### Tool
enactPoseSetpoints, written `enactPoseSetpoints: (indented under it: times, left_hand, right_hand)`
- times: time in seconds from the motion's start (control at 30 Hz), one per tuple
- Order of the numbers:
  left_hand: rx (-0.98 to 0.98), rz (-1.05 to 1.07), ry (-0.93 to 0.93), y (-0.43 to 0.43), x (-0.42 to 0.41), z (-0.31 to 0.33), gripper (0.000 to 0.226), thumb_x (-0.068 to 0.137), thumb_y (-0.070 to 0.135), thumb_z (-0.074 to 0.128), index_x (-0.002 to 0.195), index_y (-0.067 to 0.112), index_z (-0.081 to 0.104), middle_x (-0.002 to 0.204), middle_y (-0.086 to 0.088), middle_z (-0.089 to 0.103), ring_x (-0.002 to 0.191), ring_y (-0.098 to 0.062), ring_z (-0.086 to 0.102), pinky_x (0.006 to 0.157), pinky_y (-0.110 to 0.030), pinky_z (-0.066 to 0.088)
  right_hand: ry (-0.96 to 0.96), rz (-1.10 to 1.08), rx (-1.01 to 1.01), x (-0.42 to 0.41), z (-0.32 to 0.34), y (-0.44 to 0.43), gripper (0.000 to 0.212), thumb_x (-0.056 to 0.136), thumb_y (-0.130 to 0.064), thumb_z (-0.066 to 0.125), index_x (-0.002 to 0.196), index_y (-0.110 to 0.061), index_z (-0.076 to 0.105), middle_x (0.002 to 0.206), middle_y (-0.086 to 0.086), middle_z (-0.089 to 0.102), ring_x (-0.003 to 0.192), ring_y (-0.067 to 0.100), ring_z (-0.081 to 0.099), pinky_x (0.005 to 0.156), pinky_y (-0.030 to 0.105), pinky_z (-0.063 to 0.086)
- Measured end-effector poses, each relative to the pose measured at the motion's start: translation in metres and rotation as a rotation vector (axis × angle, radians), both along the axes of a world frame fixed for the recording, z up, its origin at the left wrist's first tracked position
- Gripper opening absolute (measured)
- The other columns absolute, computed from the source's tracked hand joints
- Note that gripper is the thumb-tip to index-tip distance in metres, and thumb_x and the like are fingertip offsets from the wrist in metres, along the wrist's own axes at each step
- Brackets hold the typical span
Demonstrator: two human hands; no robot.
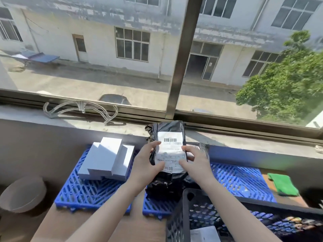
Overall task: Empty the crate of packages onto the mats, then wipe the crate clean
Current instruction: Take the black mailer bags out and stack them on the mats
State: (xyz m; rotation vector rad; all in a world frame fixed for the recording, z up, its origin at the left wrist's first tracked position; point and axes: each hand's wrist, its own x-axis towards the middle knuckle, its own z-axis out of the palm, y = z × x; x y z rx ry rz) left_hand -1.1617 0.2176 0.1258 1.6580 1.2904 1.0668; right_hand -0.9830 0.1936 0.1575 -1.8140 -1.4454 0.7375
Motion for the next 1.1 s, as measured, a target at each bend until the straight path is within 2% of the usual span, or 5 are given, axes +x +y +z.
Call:
enactPoseSetpoints:
  times: [0.27, 0.53, 0.77, 0.93, 1.1]
  left_hand:
    - [-0.094, -0.073, 0.075, 0.024, 0.006, -0.053, 0.059, 0.080, 0.018, 0.071, 0.133, 0.034, 0.049, 0.134, 0.021, 0.047, 0.125, 0.000, 0.041, 0.105, -0.024, 0.034]
    - [-0.080, -0.090, 0.176, 0.042, 0.014, -0.077, 0.058, 0.080, 0.019, 0.070, 0.133, 0.029, 0.049, 0.145, 0.015, 0.042, 0.129, -0.002, 0.040, 0.099, -0.018, 0.032]
    - [-0.087, -0.091, 0.225, 0.051, 0.014, -0.083, 0.050, 0.081, 0.023, 0.070, 0.128, 0.026, 0.054, 0.148, 0.017, 0.036, 0.132, -0.002, 0.037, 0.089, -0.012, 0.031]
    - [-0.062, -0.037, 0.189, 0.049, 0.008, -0.080, 0.047, 0.083, 0.021, 0.069, 0.128, 0.027, 0.054, 0.149, 0.014, 0.036, 0.134, -0.004, 0.036, 0.102, -0.021, 0.030]
    - [0.017, 0.045, 0.200, 0.042, 0.004, -0.076, 0.038, 0.091, 0.030, 0.065, 0.128, 0.027, 0.056, 0.144, 0.012, 0.039, 0.134, -0.004, 0.035, 0.111, -0.027, 0.030]
  right_hand:
    - [-0.082, 0.044, -0.239, 0.006, -0.037, 0.029, 0.047, 0.086, -0.010, 0.064, 0.131, -0.020, 0.054, 0.132, -0.003, 0.052, 0.113, 0.011, 0.051, 0.091, 0.019, 0.038]
    - [-0.127, 0.067, -0.314, 0.013, -0.061, 0.046, 0.049, 0.083, -0.009, 0.066, 0.129, -0.022, 0.054, 0.120, -0.013, 0.046, 0.111, 0.006, 0.046, 0.093, 0.020, 0.038]
    - [-0.099, 0.097, -0.310, 0.019, -0.071, 0.053, 0.050, 0.085, -0.012, 0.065, 0.132, -0.026, 0.053, 0.127, -0.014, 0.050, 0.111, 0.004, 0.045, 0.096, 0.017, 0.033]
    - [-0.115, 0.128, -0.296, 0.018, -0.071, 0.052, 0.050, 0.085, -0.020, 0.064, 0.132, -0.031, 0.051, 0.129, -0.016, 0.050, 0.121, 0.006, 0.046, 0.103, 0.022, 0.034]
    - [-0.200, 0.040, -0.174, 0.016, -0.066, 0.053, 0.032, 0.088, -0.019, 0.061, 0.119, -0.025, 0.062, 0.109, -0.012, 0.051, 0.097, 0.009, 0.053, 0.089, 0.018, 0.036]
